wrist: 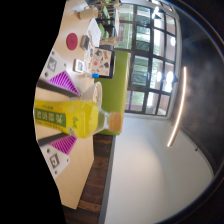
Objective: Pour water
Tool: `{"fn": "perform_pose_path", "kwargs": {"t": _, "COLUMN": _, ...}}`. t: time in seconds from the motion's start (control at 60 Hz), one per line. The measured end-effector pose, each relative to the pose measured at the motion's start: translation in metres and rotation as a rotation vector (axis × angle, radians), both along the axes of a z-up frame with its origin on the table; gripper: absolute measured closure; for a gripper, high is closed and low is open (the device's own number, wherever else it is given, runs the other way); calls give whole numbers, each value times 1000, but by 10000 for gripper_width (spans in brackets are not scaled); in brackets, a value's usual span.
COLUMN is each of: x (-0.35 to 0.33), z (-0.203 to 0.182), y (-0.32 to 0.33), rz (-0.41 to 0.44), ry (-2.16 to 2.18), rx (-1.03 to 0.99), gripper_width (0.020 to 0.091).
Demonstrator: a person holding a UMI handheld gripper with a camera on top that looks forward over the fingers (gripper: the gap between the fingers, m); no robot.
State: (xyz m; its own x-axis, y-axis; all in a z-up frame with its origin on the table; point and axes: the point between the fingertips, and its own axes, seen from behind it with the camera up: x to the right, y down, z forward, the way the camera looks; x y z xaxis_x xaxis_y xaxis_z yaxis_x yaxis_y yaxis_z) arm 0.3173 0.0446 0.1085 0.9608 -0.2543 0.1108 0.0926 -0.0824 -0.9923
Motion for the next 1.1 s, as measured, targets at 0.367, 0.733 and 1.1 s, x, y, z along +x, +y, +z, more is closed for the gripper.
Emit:
{"fn": "perform_pose_path", "kwargs": {"t": 0.367, "x": -11, "z": -4, "y": 29, "rz": -56, "ry": -35, "rx": -21, "gripper_width": 829}}
{"fn": "perform_pose_path", "kwargs": {"t": 0.733, "x": -257, "z": 124, "y": 94, "rz": 144, "ry": -964, "rx": -64, "gripper_width": 831}}
{"fn": "perform_pose_path", "kwargs": {"t": 1.1, "x": -371, "z": 48, "y": 126, "rz": 228, "ry": -2102, "rx": -224, "gripper_width": 831}}
